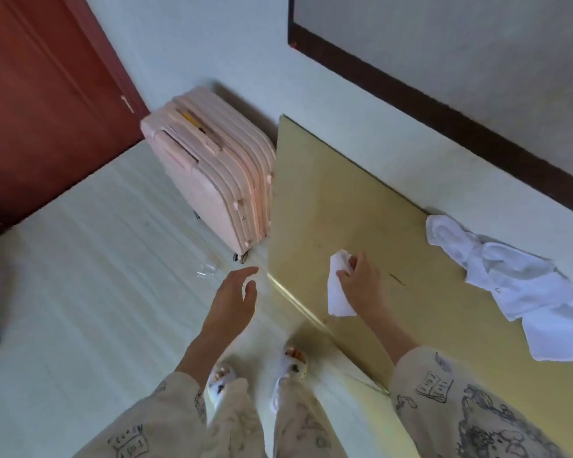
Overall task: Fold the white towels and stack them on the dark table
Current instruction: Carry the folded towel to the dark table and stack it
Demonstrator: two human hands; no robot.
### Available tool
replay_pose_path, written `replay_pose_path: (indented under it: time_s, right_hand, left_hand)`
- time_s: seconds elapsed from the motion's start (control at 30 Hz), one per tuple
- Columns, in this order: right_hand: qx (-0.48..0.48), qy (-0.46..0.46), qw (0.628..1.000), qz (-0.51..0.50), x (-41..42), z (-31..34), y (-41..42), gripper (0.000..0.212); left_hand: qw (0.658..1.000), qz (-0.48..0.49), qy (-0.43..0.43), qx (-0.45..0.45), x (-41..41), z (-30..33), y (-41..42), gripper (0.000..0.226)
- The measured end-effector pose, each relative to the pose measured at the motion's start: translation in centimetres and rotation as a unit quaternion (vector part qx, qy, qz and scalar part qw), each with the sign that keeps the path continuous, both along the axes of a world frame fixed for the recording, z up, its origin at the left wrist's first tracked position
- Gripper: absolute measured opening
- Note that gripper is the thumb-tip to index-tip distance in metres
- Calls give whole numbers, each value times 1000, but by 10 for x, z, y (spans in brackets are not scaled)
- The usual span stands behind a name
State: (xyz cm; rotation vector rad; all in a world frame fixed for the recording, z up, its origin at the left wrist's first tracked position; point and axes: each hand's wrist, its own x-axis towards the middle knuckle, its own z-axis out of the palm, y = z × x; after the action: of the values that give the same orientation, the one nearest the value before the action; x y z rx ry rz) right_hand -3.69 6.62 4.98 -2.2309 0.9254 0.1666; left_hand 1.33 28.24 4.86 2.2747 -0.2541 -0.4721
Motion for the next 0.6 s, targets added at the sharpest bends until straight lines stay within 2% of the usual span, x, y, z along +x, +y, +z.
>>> replay_pose_path:
  time_s: [0.1, 0.2, 0.27, 0.43, 0.6]
  right_hand:
    - [-80, -49, 983, 160, 17, 30, 58, 9]
    - [-149, -85, 943, 284, 25, 51, 111, 21]
    - [-139, -120, 918, 351, 29, 66, 168, 21]
    - [-83, -176, 880, 432, 21, 99, 316, 18]
    - [-4, -218, 819, 530, -16, 122, 491, 18]
  left_hand:
    - [997, 72, -9, -7, -18, 19, 63, 32]
    - [994, 111, -22, -4, -36, 33, 119, 32]
    - [986, 160, -37, 1, -56, 46, 177, 32]
    - [961, 266, -79, 2, -118, 69, 315, 29]
    - [918, 382, -103, 38, -205, 87, 465, 28]
